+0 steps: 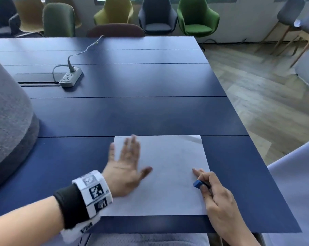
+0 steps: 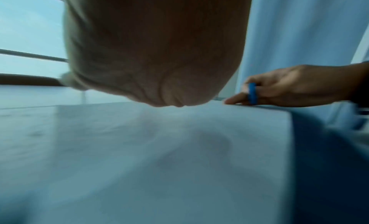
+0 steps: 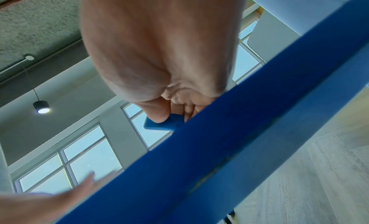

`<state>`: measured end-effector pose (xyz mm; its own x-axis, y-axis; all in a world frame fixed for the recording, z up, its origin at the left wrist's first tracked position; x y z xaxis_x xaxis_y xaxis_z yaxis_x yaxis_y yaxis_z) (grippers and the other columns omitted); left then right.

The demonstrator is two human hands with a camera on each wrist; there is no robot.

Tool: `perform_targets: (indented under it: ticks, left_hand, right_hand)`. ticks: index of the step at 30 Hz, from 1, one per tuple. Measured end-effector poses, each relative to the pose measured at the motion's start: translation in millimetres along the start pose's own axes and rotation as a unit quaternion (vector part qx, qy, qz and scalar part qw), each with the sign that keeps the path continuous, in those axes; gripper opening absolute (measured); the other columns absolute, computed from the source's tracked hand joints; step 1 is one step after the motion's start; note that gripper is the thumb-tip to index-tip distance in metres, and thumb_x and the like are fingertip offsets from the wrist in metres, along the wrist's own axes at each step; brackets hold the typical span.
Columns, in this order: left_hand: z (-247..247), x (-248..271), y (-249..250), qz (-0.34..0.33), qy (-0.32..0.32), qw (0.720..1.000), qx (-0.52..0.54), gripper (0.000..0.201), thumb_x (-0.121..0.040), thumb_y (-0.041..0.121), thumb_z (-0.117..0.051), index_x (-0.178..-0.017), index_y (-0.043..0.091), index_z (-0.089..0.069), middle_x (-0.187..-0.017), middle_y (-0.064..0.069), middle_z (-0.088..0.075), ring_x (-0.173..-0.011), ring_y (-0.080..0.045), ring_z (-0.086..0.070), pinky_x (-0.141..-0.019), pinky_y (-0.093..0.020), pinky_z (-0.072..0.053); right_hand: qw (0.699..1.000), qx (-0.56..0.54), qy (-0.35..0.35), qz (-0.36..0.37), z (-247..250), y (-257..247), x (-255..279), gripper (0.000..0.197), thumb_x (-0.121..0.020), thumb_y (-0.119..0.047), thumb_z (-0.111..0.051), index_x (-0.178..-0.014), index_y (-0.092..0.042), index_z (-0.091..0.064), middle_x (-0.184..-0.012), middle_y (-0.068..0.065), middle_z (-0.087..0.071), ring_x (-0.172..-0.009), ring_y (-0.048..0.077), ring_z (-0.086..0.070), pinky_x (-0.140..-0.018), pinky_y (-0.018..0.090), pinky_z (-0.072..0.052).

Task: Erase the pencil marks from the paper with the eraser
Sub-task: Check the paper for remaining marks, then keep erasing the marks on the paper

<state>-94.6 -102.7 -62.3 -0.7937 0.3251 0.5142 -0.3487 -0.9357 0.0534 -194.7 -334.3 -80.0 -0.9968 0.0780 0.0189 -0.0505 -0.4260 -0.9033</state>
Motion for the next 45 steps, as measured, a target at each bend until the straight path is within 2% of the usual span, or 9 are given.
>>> perform_targets:
  ticks: [4,9,13,16,19,23,27,33,45]
  left_hand:
    - [-25,20,35,-0.165,-0.018,0.985,-0.036,0.089,-0.065,0.074,0.025,-0.142,0.031,0.036,-0.146,0.006,0.048,-0.134,-0.012,0.044,-0.108,-0.052,0.029]
    - [-17,2,-24,-0.011,-0.005,0.999,-0.041,0.111,-0.045,0.08,0.043,-0.135,0.016,0.04,-0.142,-0.001,0.049,-0.133,-0.017,0.045,-0.103,-0.057,0.032]
    - [-27,16,-4,-0.142,0.031,0.984,-0.107,0.085,-0.093,0.071,0.004,-0.156,0.015,0.0,-0.163,-0.008,0.003,-0.148,-0.018,0.011,-0.112,-0.052,0.003]
    - [-28,18,-10,-0.109,-0.004,0.99,-0.086,0.096,-0.064,0.077,0.035,-0.143,0.023,0.035,-0.151,-0.002,0.04,-0.138,-0.018,0.039,-0.109,-0.054,0.024]
    - [-5,4,-31,-0.021,0.018,0.993,-0.114,0.116,-0.041,0.074,0.048,-0.138,0.012,0.037,-0.143,-0.007,0.048,-0.134,-0.022,0.043,-0.111,-0.058,0.021]
    - [26,-10,-5,-0.096,0.047,0.992,-0.066,0.082,-0.09,0.07,-0.011,-0.156,0.023,0.001,-0.16,-0.006,0.024,-0.148,-0.022,0.02,-0.121,-0.043,-0.011]
    - [59,-36,41,-0.151,0.097,0.983,-0.029,0.061,-0.096,0.054,-0.047,-0.149,0.028,-0.032,-0.161,-0.008,-0.008,-0.144,-0.024,-0.017,-0.104,-0.041,-0.039]
    - [65,-74,59,-0.116,0.035,0.989,-0.088,0.09,-0.079,0.064,-0.065,-0.15,0.045,-0.015,-0.16,-0.011,-0.004,-0.136,-0.035,-0.026,-0.094,-0.041,-0.042]
    - [62,-81,51,-0.122,0.023,0.989,-0.086,0.108,-0.067,0.073,-0.07,-0.15,0.053,-0.003,-0.164,-0.005,0.005,-0.147,-0.041,-0.007,-0.106,-0.044,-0.028]
  right_hand:
    - [1.0,0.022,0.003,-0.002,-1,-1,-1,0.037,-0.095,-0.002,-0.047,-0.086,-0.037,-0.049,-0.119,-0.03,-0.059,-0.122,-0.018,-0.041,-0.09,-0.005,-0.03]
    - [0.999,0.036,-0.001,-0.009,0,0,0,0.025,-0.096,-0.004,-0.048,-0.086,-0.027,-0.051,-0.125,-0.022,-0.058,-0.115,-0.026,-0.04,-0.087,-0.006,-0.03]
    - [0.999,0.038,0.005,-0.008,1,0,-1,0.023,-0.096,-0.005,-0.048,-0.089,-0.026,-0.053,-0.121,-0.028,-0.058,-0.116,-0.026,-0.04,-0.087,-0.005,-0.03]
    - [0.999,0.042,0.002,-0.006,0,-1,-1,0.022,-0.096,-0.005,-0.048,-0.09,-0.025,-0.054,-0.116,-0.033,-0.057,-0.115,-0.027,-0.039,-0.087,-0.005,-0.031]
    - [0.999,0.052,0.009,0.001,0,-3,-1,0.021,-0.094,-0.005,-0.052,-0.089,-0.025,-0.054,-0.117,-0.03,-0.058,-0.115,-0.026,-0.041,-0.092,-0.003,-0.034]
    - [0.997,0.075,0.016,0.008,0,-4,-2,0.024,-0.09,-0.004,-0.059,-0.087,-0.028,-0.058,-0.121,-0.024,-0.059,-0.12,-0.022,-0.041,-0.091,-0.003,-0.033]
    - [0.995,0.1,0.015,0.011,2,-6,-3,0.028,-0.087,-0.004,-0.063,-0.087,-0.032,-0.06,-0.116,-0.023,-0.061,-0.111,-0.025,-0.045,-0.091,-0.002,-0.036]
    - [0.988,0.156,-0.007,0.007,5,-9,-5,0.024,-0.087,-0.011,-0.064,-0.088,-0.035,-0.061,-0.125,-0.027,-0.056,-0.12,-0.009,-0.049,-0.1,0.015,-0.043]
    - [0.97,0.24,-0.031,-0.021,34,-47,-123,0.006,-0.083,-0.016,-0.07,-0.082,-0.015,-0.065,-0.07,-0.007,-0.061,-0.062,0.004,-0.057,-0.055,0.01,-0.039]
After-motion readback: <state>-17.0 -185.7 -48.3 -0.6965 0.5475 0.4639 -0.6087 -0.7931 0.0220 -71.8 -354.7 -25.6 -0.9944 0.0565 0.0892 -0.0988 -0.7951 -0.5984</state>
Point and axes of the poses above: each hand's wrist, its own x-axis away from the middle knuckle, its own z-axis out of the back of the hand, y = z × x, the point moved 4 cm from there along -x, towards the middle knuckle
